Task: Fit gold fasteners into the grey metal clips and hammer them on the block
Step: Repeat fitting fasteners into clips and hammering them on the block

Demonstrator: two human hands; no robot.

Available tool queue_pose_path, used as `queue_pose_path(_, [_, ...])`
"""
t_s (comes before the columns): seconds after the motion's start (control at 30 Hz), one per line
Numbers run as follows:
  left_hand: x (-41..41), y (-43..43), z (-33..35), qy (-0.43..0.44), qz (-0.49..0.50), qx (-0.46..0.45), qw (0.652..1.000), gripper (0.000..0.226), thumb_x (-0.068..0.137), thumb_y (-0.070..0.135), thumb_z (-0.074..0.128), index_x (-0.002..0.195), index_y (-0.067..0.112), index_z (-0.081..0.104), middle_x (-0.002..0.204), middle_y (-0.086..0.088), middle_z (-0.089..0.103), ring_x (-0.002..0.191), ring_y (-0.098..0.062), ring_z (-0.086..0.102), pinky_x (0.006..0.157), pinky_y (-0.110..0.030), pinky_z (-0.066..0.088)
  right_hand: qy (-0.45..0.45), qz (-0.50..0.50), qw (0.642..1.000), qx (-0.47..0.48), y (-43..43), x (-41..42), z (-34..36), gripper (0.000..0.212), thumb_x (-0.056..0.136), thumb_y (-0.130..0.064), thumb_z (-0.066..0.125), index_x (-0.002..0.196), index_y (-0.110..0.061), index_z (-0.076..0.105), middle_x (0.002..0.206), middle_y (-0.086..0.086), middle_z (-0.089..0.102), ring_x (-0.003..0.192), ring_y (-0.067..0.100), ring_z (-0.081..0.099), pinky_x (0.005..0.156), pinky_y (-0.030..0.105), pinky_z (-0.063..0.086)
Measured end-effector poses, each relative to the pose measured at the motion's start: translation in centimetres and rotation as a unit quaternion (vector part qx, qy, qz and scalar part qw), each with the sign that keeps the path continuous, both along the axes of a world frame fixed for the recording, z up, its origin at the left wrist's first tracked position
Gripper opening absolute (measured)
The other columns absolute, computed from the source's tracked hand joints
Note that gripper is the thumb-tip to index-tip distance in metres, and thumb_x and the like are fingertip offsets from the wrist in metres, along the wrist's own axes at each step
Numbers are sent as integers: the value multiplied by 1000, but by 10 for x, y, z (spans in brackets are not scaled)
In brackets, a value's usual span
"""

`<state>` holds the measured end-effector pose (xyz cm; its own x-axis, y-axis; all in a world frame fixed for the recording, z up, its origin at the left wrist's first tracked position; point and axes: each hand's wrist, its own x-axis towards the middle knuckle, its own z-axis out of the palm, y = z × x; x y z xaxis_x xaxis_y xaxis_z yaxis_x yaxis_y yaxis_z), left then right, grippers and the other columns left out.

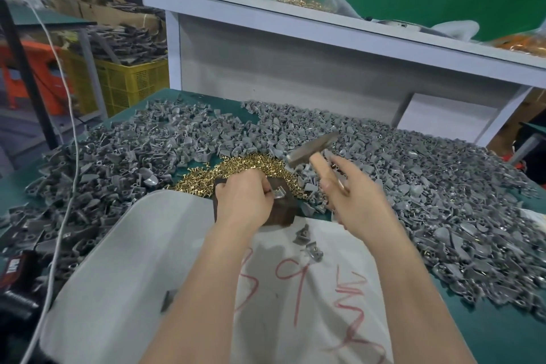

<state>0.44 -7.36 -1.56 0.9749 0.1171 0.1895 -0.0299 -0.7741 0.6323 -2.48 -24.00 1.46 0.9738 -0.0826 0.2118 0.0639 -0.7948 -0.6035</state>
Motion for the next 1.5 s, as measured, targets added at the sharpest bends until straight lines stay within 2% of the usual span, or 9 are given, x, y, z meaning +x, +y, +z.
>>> queue_pose_path(0.13, [0, 0, -1, -2, 5, 0, 1000, 9, 88, 20, 61, 82, 22, 67, 90, 1, 69, 96, -25, 59, 89, -36, 35, -168, -1, 983, -74, 6, -14, 11, 42, 95, -35, 50, 135, -47, 43, 88, -19, 62, 59, -1, 51, 51, 19, 39])
queue_pose_path(0.27, [-1, 1, 1, 1, 4, 15, 1000, 13, 86, 17, 58, 89, 18, 71, 91, -3, 70, 94, -29, 60, 90, -37, 44, -25, 38, 984, -174, 12, -19, 7, 43, 96, -37, 48, 135, -53, 38, 102, -10, 69, 70, 12, 57, 57, 23, 45])
queue_pose_path(0.43, [-1, 0, 2, 4, 0, 0, 1000, 15, 88, 21, 62, 83, 12, 73, 86, -8, 71, 90, -32, 63, 89, -40, 48, -174, -20, 982, -67, 14, -20, 12, 45, 96, -37, 48, 131, -58, 29, 78, -20, 60, 47, -6, 42, 43, 15, 36])
queue_pose_path(0.6, [-1, 0, 2, -4, 8, 20, 1000, 12, 87, 20, 60, 91, 18, 71, 93, -4, 70, 94, -28, 61, 90, -38, 45, -37, 19, 980, -196, 15, -22, 6, 43, 97, -39, 45, 136, -55, 33, 111, -9, 68, 77, 10, 63, 66, 28, 54])
queue_pose_path(0.73, [3, 1, 0, 2, 8, 28, 1000, 16, 90, 25, 60, 85, 16, 72, 88, -3, 70, 92, -29, 62, 90, -37, 46, -205, -12, 976, -70, 18, -21, 9, 43, 97, -35, 47, 123, -63, 26, 86, -22, 65, 45, -6, 46, 39, 7, 35])
queue_pose_path(0.9, [2, 0, -1, -15, 19, 26, 999, 14, 89, 22, 57, 89, 19, 71, 92, 0, 69, 96, -27, 60, 82, -35, 33, -25, 24, 981, -192, 16, -18, 1, 45, 97, -38, 45, 135, -58, 32, 106, -9, 68, 86, 15, 63, 71, 29, 51])
queue_pose_path(1.07, [5, 0, -3, -6, 26, 17, 1000, 12, 90, 26, 59, 87, 20, 70, 91, 1, 70, 96, -25, 60, 85, -35, 30, -183, 26, 980, -79, 17, -18, 3, 43, 97, -34, 47, 134, -54, 36, 105, -34, 55, 66, -9, 54, 55, 3, 38])
queue_pose_path(1.23, [3, 0, -2, -4, 28, 19, 999, 12, 86, 18, 59, 89, 20, 70, 94, 1, 69, 100, -26, 59, 91, -38, 30, -14, 39, 987, -153, 7, -11, -3, 44, 96, -36, 47, 136, -52, 37, 110, -5, 67, 86, 20, 62, 79, 35, 53])
queue_pose_path(1.5, [3, 0, -2, -8, 32, 11, 999, 11, 91, 24, 60, 83, 24, 67, 91, 4, 69, 97, -23, 58, 83, -36, 23, 44, -18, 998, -51, -5, 17, -24, 39, 99, -45, 36, 133, -31, 50, 112, -1, 66, 91, 19, 60, 77, 32, 47])
